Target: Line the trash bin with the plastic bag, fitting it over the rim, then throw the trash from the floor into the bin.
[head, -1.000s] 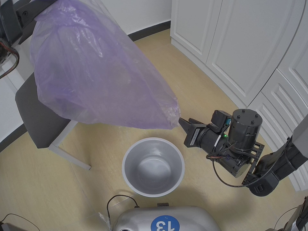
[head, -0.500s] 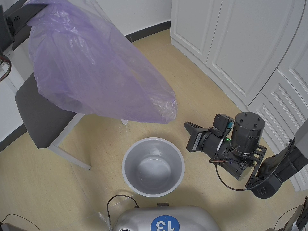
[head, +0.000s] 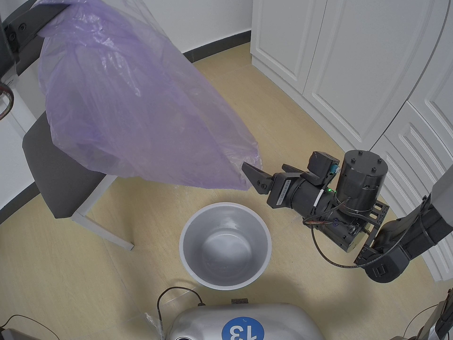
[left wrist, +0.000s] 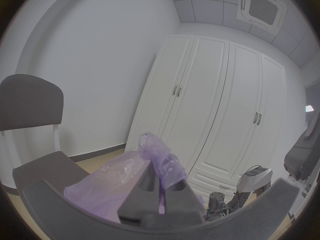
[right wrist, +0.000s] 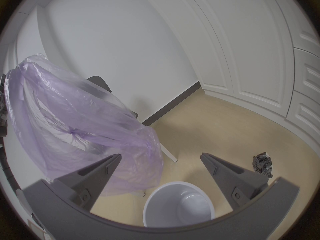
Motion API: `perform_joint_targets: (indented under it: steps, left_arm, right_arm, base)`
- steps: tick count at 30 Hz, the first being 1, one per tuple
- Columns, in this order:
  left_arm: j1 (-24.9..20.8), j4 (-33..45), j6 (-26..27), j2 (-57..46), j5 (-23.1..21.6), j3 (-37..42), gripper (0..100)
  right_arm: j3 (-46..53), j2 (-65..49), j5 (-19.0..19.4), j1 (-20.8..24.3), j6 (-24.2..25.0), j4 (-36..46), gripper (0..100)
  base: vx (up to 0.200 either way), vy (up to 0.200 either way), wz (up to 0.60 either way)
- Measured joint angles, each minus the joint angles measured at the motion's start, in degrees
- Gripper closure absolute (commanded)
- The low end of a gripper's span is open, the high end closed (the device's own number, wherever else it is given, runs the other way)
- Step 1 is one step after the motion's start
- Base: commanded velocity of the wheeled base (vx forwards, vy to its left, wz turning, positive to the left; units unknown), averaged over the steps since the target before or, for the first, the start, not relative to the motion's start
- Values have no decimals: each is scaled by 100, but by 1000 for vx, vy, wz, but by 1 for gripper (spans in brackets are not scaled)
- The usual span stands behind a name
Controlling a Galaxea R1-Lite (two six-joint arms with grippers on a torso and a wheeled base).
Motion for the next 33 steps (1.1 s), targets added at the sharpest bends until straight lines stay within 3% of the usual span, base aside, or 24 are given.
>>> perform_joint_targets:
  steps: [5, 6, 19, 29, 33]
  left_arm:
    - [-11, -9, 0, 27, -13, -11, 100]
    - [-11, -13, 0, 32, -16, -16, 100]
    - [46, -11, 2, 21, 2, 99, 100]
    - [71, 63, 39, -108, 121, 1073, 100]
    - [90, 128, 46, -172, 204, 1428, 100]
  right_arm:
    - [-279, 267, 71, -24, 33, 7, 0]
    - [-340, 343, 74, -33, 46, 7, 100]
    - [-474, 457, 39, -110, 2, 66, 100]
    - [40, -672, -304, -85, -655, 859, 100]
    - [468, -1146, -411, -155, -1284, 968, 100]
  base:
    - [0, 0, 0]
    - [0, 0, 0]
    - [0, 0, 0]
    - [0, 0, 0]
    - [0, 0, 0]
